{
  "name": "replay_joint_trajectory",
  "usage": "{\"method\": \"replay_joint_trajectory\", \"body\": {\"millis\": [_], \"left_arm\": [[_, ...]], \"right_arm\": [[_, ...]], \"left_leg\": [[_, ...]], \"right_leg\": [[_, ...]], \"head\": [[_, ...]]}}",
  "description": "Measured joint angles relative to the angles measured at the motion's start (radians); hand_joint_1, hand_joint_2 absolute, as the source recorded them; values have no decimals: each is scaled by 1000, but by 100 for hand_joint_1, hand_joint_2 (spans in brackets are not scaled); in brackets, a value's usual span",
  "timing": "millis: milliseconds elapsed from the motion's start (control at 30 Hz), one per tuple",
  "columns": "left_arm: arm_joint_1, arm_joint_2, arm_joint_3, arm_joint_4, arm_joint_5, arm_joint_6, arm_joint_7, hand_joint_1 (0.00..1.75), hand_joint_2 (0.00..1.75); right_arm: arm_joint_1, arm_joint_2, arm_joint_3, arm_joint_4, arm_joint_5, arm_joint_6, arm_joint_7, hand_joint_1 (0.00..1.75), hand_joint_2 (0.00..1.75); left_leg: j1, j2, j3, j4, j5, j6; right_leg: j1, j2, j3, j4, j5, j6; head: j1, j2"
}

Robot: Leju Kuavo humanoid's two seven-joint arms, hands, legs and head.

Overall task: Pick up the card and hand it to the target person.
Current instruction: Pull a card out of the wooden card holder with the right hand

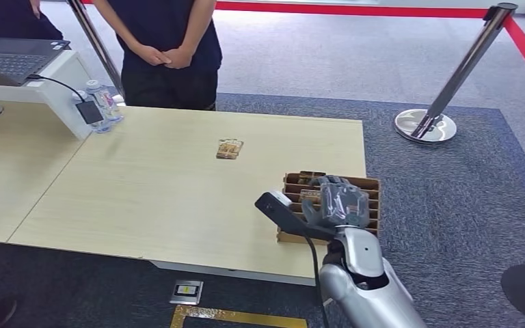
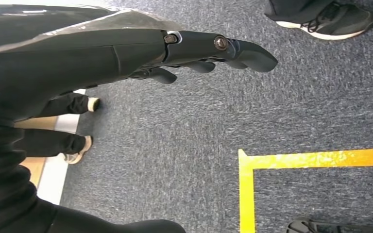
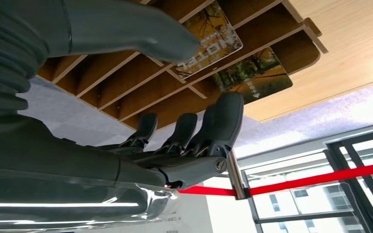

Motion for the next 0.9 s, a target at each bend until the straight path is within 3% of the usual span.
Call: {"method": "replay_joint_trajectory", "body": {"millis": [500,900], "left_arm": [[0,0,-4,0,-3,-4,-2,0,175],[0,0,-4,0,-4,-4,1,0,175]], "right_arm": [[-62,19,0,115,71,-2,68,80,175],[-75,33,-1,170,91,-7,76,81,175]], "left_leg": [[0,0,0,0,0,0],[0,0,0,0,0,0]], "right_leg": [[0,0,0,0,0,0],[0,0,0,0,0,0]], "head": [[0,0],[0,0]]}}
